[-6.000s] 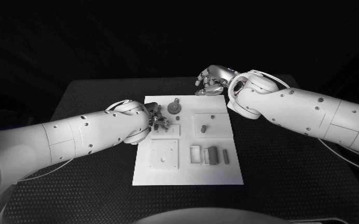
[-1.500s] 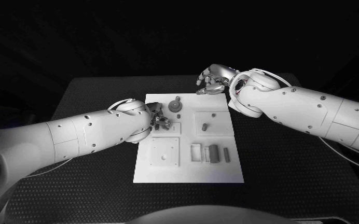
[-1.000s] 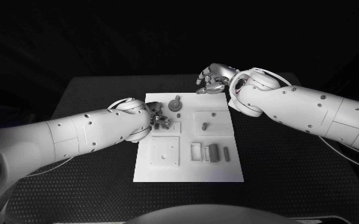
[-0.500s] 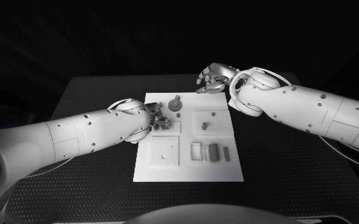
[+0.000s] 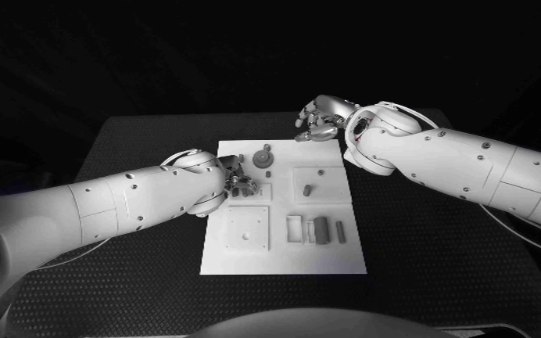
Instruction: Assemble the parts on the task board
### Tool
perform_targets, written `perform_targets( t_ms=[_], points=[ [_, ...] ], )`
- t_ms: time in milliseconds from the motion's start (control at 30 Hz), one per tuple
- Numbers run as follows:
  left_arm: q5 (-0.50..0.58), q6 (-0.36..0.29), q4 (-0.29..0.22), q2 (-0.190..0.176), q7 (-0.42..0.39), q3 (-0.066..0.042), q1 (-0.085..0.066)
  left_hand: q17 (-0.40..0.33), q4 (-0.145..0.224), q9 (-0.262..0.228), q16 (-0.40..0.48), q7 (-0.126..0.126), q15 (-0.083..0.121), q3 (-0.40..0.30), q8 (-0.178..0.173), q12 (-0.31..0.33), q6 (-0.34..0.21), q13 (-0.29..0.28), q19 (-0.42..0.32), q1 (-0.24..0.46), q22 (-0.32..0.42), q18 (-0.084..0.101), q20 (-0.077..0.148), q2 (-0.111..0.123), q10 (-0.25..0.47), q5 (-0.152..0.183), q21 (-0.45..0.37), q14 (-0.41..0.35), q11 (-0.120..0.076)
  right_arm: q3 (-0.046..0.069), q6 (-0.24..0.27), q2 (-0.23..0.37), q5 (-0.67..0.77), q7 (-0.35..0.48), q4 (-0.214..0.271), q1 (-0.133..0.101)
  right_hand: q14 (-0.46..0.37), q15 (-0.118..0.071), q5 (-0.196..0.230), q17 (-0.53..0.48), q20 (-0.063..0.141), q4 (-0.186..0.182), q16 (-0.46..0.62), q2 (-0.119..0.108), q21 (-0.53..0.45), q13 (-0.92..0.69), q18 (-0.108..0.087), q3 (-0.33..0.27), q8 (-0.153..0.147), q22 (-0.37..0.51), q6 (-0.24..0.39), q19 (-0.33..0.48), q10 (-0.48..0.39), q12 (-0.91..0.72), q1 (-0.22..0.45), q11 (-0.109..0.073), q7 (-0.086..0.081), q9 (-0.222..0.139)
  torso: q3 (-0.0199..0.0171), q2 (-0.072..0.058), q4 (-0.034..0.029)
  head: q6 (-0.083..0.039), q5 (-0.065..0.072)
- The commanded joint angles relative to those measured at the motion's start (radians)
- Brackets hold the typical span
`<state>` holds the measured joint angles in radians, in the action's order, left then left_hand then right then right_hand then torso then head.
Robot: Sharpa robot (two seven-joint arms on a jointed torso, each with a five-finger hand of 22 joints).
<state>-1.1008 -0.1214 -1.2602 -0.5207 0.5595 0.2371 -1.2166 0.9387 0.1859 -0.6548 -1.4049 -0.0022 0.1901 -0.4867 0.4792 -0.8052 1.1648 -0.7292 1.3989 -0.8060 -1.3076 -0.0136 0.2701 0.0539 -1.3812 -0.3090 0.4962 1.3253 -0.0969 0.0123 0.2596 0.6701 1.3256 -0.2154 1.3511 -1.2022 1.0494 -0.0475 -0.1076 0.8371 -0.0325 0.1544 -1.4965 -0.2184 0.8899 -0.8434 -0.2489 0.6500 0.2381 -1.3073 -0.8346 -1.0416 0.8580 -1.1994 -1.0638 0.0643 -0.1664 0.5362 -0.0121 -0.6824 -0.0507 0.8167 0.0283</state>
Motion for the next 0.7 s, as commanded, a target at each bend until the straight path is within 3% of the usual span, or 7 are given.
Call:
perform_targets(
  t_ms=[33, 267, 400, 700],
  points=[
    [0.008, -0.001, -0.001, 0.003, -0.01, 0.0, 0.001, -0.002, -0.003, 0.002, -0.006, 0.009, 0.01, 0.006, -0.001, -0.005, 0.005, 0.002, -0.001, 0.005, -0.017, -0.009, 0.003, 0.0, 0.007, 0.005, -0.007, -0.01, 0.001, 0.0, -0.01, 0.0, 0.002, 0.005, 0.001, 0.0, -0.007, 0.004, 0.003, 0.0, 0.003, -0.005, -0.003, 0.008, -0.007, 0.001, -0.013, -0.002, 0.006, -0.017, -0.002, 0.007, -0.008, -0.004, -0.001, -0.001, -0.007, -0.001, -0.0003, 0.0, 0.0002, 0.0, 0.001],
    [0.017, -0.01, -0.001, 0.002, -0.015, 0.0, 0.001, -0.009, -0.031, 0.006, -0.007, 0.009, 0.011, 0.013, 0.001, -0.009, 0.002, 0.009, -0.001, 0.032, -0.016, -0.01, 0.004, 0.027, 0.009, 0.019, -0.011, -0.013, 0.001, 0.0, -0.009, 0.0, 0.002, 0.005, -0.001, 0.0, -0.007, 0.004, 0.003, 0.0, 0.003, -0.005, -0.003, 0.007, -0.007, 0.001, -0.013, -0.003, 0.006, -0.017, -0.001, 0.007, -0.009, -0.004, 0.0, -0.001, -0.007, -0.001, 0.0, 0.0, -0.0002, 0.002, 0.002],
    [0.018, -0.012, 0.0, 0.001, -0.017, 0.0, 0.001, -0.013, -0.055, 0.009, -0.009, 0.008, 0.012, 0.009, 0.003, -0.014, 0.0, 0.015, -0.001, 0.041, -0.017, -0.012, 0.005, 0.047, 0.012, 0.084, -0.015, -0.015, -0.001, 0.0, -0.006, -0.001, 0.002, 0.005, -0.001, 0.0, -0.007, 0.004, 0.003, 0.0, 0.003, -0.005, -0.003, 0.007, -0.007, 0.002, -0.013, -0.003, 0.005, -0.017, 0.0, 0.007, -0.009, -0.004, 0.0, -0.001, -0.008, -0.002, -0.0004, 0.0, 0.0001, 0.002, 0.002],
    [0.02, -0.011, -0.001, 0.001, -0.018, 0.0, 0.001, -0.015, -0.081, 0.013, -0.013, 0.007, 0.013, 0.003, 0.006, -0.019, -0.001, 0.021, -0.001, 0.047, -0.018, -0.014, 0.005, 0.077, 0.014, 0.121, -0.017, -0.016, -0.001, 0.0, -0.007, 0.0, 0.002, 0.005, -0.001, 0.0, -0.007, 0.004, 0.003, 0.0, 0.003, -0.005, -0.003, 0.007, -0.007, 0.002, -0.013, -0.003, 0.005, -0.017, 0.001, 0.007, -0.009, -0.004, -0.001, -0.001, -0.008, -0.002, -0.0003, 0.0, -0.0002, 0.002, 0.003]
  ],
)
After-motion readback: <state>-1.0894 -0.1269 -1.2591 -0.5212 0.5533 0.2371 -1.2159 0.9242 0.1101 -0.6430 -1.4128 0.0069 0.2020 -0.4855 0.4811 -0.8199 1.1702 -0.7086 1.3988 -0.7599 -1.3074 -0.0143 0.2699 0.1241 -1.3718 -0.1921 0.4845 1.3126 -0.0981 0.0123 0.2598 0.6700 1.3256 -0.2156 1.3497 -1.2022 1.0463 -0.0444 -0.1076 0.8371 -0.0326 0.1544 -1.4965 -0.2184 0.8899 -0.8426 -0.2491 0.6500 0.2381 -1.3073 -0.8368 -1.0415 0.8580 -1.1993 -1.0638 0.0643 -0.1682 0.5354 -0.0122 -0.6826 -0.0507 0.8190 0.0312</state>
